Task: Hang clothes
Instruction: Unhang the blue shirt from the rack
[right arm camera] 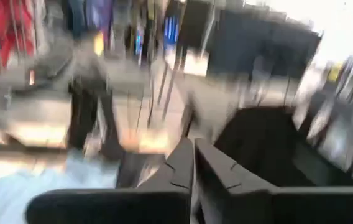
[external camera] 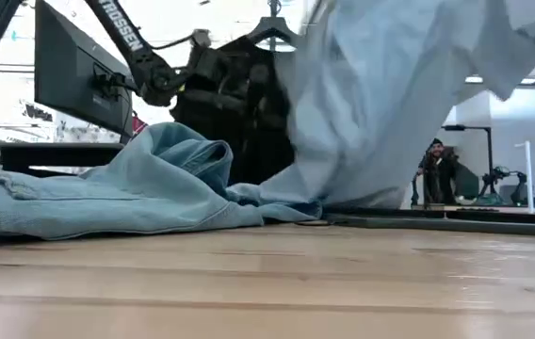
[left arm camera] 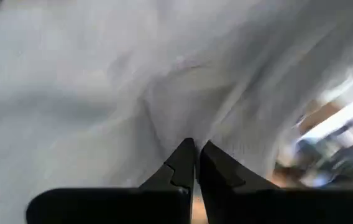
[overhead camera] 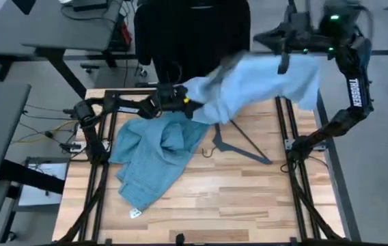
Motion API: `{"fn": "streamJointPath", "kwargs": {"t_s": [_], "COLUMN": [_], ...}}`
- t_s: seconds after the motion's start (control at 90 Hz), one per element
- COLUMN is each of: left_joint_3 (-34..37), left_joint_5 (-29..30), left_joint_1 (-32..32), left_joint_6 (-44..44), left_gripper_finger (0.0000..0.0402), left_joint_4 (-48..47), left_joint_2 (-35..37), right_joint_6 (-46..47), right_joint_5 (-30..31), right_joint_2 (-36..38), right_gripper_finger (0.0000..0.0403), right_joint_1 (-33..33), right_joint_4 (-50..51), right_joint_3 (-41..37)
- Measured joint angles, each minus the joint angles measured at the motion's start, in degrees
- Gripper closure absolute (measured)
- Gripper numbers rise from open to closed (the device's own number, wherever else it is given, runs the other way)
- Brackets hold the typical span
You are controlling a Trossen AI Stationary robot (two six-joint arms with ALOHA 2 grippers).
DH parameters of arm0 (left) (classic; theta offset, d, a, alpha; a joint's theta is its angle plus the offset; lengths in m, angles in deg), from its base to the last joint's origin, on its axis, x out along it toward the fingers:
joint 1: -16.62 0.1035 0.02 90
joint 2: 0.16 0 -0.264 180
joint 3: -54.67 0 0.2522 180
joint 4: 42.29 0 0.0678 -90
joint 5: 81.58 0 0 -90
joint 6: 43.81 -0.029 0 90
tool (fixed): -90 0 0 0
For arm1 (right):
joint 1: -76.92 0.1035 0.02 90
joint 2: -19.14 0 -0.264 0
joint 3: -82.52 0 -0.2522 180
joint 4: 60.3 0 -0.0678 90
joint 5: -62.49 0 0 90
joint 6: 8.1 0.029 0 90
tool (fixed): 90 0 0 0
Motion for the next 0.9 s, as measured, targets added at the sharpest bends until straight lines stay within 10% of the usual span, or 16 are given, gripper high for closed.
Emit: {"fn": "streamJointPath", "kwargs": {"t_s": [0.622,0.9], "left_joint_3": [-2.7,-2.8], "left_joint_5": [0.2,0.2], "left_joint_1": [-0.6,-0.9], "left_joint_6": [-15.8,-17.7], "left_gripper_finger": [0.0401,0.0336], "left_joint_4": [-26.9,-35.8], "left_joint_2": [21.2,22.5], "right_joint_6": [7.1,11.8], "right_joint_5": [1.5,2.9], "right_joint_2": [-2.5,-4.9], "right_gripper_finger": [0.0399,0.0286], "right_joint_1": [1.3,2.8], "right_joint_4": [23.1,27.7], "right_joint_3": [-3.5,-21.0]}}
